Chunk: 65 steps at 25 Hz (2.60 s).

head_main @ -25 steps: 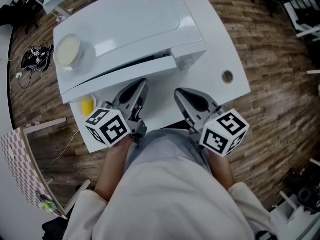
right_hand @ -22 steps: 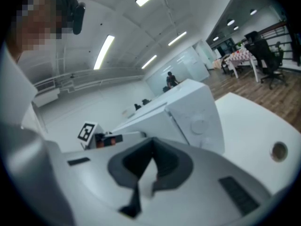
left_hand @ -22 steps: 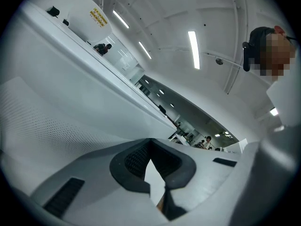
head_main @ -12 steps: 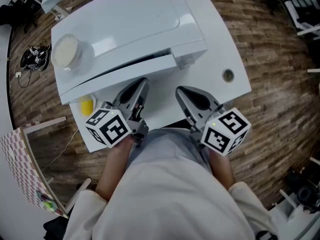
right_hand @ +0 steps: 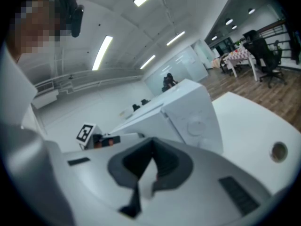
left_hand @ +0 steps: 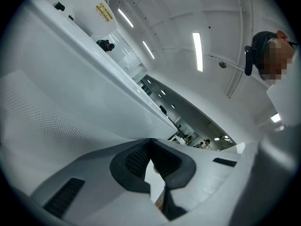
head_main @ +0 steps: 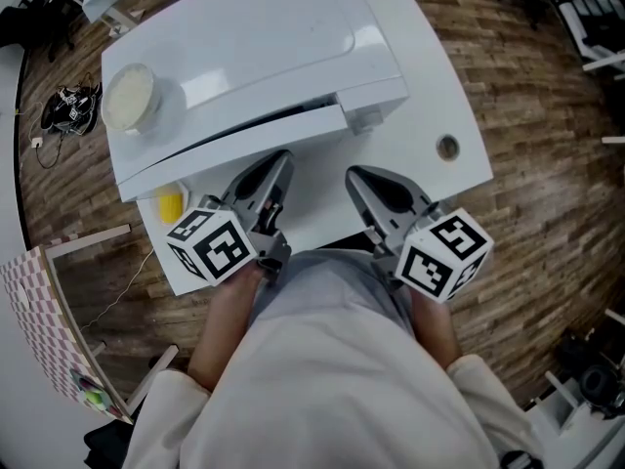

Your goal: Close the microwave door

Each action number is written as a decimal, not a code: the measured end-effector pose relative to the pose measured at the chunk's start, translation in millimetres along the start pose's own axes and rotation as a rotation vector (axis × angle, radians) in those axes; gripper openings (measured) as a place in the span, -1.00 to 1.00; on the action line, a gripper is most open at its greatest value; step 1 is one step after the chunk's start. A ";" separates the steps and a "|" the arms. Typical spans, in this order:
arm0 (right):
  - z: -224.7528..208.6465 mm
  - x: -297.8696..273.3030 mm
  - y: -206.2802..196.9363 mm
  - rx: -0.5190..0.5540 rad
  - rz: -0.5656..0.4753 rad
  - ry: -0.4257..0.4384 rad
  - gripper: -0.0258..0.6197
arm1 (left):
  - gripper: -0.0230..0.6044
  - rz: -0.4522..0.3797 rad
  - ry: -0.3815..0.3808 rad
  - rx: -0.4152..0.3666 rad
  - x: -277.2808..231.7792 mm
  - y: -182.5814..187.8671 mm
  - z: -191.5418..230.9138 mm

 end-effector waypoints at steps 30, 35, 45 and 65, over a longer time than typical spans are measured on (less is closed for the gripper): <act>0.4 6.8 -0.8 -0.027 -0.016 -0.003 -0.85 | -0.88 -0.024 -0.009 0.015 -11.2 5.5 6.2; 3.7 6.9 -3.6 -0.012 -0.016 -0.002 -0.85 | -0.88 -0.038 0.001 0.029 -5.7 7.1 8.5; 13.6 13.5 4.3 0.065 -0.021 -0.027 -0.86 | -0.88 0.035 -0.075 -0.009 6.8 0.4 -5.7; 69.0 30.6 -3.8 0.142 -0.061 -0.095 -0.86 | -0.88 0.094 -0.155 0.020 67.5 12.1 -18.8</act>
Point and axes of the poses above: the fingertips, and each gripper's own axes: x backward along the fingers, z to its left, y out of its top, the point moved 8 cm from there along x, backward along the fingers, and after that the axes turned 15 degrees about -z, right-handed, at the moved point
